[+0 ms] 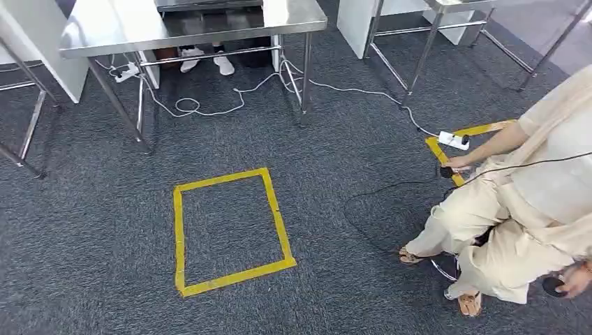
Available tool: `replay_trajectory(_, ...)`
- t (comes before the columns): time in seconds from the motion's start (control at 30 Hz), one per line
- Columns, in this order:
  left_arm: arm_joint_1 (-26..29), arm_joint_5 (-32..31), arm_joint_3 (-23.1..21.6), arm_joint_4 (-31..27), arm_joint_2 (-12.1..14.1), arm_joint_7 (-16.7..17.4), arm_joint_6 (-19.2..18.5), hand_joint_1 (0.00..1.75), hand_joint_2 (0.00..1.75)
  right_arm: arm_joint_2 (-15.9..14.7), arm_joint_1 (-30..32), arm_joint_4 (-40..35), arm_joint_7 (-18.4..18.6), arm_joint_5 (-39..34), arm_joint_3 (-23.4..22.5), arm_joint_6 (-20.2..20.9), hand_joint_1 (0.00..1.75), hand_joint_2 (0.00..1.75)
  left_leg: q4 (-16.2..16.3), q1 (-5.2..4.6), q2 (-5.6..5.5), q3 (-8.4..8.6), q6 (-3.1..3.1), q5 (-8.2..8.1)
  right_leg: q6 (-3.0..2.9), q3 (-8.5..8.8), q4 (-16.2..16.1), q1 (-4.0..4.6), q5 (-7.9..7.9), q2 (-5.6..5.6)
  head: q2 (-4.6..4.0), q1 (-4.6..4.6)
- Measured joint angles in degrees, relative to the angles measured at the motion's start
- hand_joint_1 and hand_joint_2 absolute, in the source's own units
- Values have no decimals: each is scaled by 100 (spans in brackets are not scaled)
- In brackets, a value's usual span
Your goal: Take the parts from the cabinet and place them on the table.
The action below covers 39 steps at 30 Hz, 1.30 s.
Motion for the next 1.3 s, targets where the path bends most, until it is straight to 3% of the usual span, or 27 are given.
replay_trajectory(0.03,-1,0,0,0,-2,-2,0,0,0,-4,17,0,2,2,0,13,0,0,4,2,84,-11,-3,-2,74,151,-220,-19,112,-20,0,-2)
replay_trajectory(0.1,-3,0,0,0,-13,-13,2,0,0,-26,24,0,0,4,0,39,0,0,35,5,229,-5,-36,-14,205,776,-1260,-55,466,-215,0,9)
replay_trajectory(0.13,-6,0,0,0,-15,-18,18,0,0,-31,10,0,-4,0,0,48,0,0,79,-6,293,-5,-74,-31,198,1036,-1721,-61,523,-443,0,16)
replay_trajectory(0.17,-4,4,2,0,-15,-20,24,0,0,-31,-14,0,-9,-9,0,66,0,0,107,-61,340,-26,-134,-71,144,999,-1719,3,548,-440,0,17)
replay_trajectory(0.3,-44,7,6,0,-33,-20,50,0,0,-35,46,0,-11,-24,-33,109,0,0,108,-2,469,37,-276,-78,-52,938,-1726,-25,591,-204,0,7)
replay_trajectory(0.33,-45,7,7,0,-33,-17,52,0,0,-33,47,0,4,-30,-35,166,0,0,195,43,165,0,-343,-158,-87,995,-1733,-87,616,-163,0,-17)
replay_trajectory(0.37,-43,7,7,0,-35,-17,52,0,0,-35,38,0,13,-46,-35,225,0,0,445,48,-95,-101,-353,-403,-126,974,-1727,-76,640,-117,0,-28)
replay_trajectory(0.43,-22,0,7,2,-39,-17,50,0,0,-15,24,0,22,-55,-37,413,0,0,1351,47,-231,-475,-357,-932,-181,923,-1717,-38,676,-4,0,-31)
replay_trajectory(0.47,-16,-9,7,2,-42,-17,50,0,0,-7,25,0,24,-55,-37,468,0,0,1717,48,-242,-633,-355,-1064,-181,906,-1714,-18,679,61,0,-28)
replay_trajectory(0.5,-14,-11,7,2,-42,-22,50,0,0,-4,28,0,39,-55,-37,487,0,0,1874,48,-243,-696,-346,-1060,-196,900,-1713,-8,690,127,0,-28)
replay_trajectory(0.53,-14,-15,7,2,-42,-28,50,0,0,-4,33,0,57,-55,-37,503,0,0,1768,47,-243,-642,-334,-932,-191,901,-1711,-5,692,191,0,-28)
replay_trajectory(0.6,-14,-39,7,2,-42,-46,87,0,0,-2,35,2,109,-37,-39,509,0,0,901,55,-340,-203,-291,-401,-184,910,-1689,-6,696,357,0,-31)
replay_trajectory(0.63,-15,-57,7,2,-42,-61,105,0,0,9,26,0,127,-22,-39,509,0,0,410,70,-550,32,-264,-186,-179,909,-1681,-6,698,433,0,-31)
replay_trajectory(0.67,-15,-61,7,2,-37,-66,111,0,0,28,23,0,131,-9,-39,509,0,0,261,83,-853,99,-237,-269,-144,882,-1669,25,714,483,0,-24)
replay_trajectory(0.73,-12,-92,4,2,-37,-90,151,0,0,59,-5,0,138,31,-39,557,0,0,209,43,-751,88,-220,-255,-70,789,-1659,8,761,594,0,-24)
replay_trajectory(0.8,-22,-120,7,2,-35,-92,181,0,0,81,26,2,140,125,-35,625,0,0,167,5,-610,89,-132,-209,36,707,-1707,-11,816,747,0,-28)
replay_trajectory(0.83,-27,-127,7,2,-37,-88,219,0,0,85,26,4,140,212,-18,651,0,0,82,61,-486,98,-64,-139,38,684,-1612,21,782,590,0,-11)
replay_trajectory(0.87,-24,-142,7,2,-35,-76,230,0,0,98,20,4,140,267,2,675,0,0,64,36,-434,93,-40,-127,22,573,-1434,38,651,278,0,-2)
replay_trajectory(0.9,-22,-173,7,2,-37,-61,262,0,0,112,14,4,140,319,26,686,0,0,69,27,-337,82,-16,-121,-24,384,-1070,44,439,120,0,37)
replay_trajectory(0.97,-6,-192,7,2,-35,-18,282,0,0,133,6,4,140,393,83,708,0,0,73,-9,-128,60,-9,-118,-54,-36,-147,29,73,24,0,41)
replay_trajectory(1.0,-4,-192,7,2,-35,-7,295,0,0,149,10,4,140,404,107,719,0,0,76,-16,-38,51,-9,-118,-26,-126,99,28,21,12,0,59)
replay_trajectory(1.03,-5,-195,7,2,-35,-2,304,0,0,153,23,4,140,407,129,730,0,0,76,-18,51,49,-10,-118,13,-75,61,23,71,-1,0,48)
replay_trajectory(1.1,-9,-201,7,2,-35,9,317,0,0,153,36,4,138,426,144,743,0,0,80,-17,194,60,-16,-121,119,425,-727,19,372,-84,0,59)
replay_trajectory(1.13,-13,-212,7,2,-35,26,328,0,0,153,30,4,133,450,155,743,0,0,84,-17,257,76,-29,-126,152,768,-1313,9,537,-249,0,59)
replay_trajectory(1.17,-18,-227,6,0,-35,46,356,0,0,168,14,4,112,483,173,741,0,0,94,-55,312,91,-59,-138,100,963,-1707,17,554,-556,0,68)
replay_trajectory(1.2,-16,-236,4,2,-35,63,395,0,0,166,-9,4,94,518,186,715,0,0,109,-82,364,91,-117,-176,55,962,-1710,78,596,-505,0,53)
replay_trajectory(1.3,-47,-273,2,0,-35,94,439,0,0,197,9,4,87,603,258,647,0,0,104,-56,516,128,-206,-163,-56,878,-1701,82,623,-312,0,17)
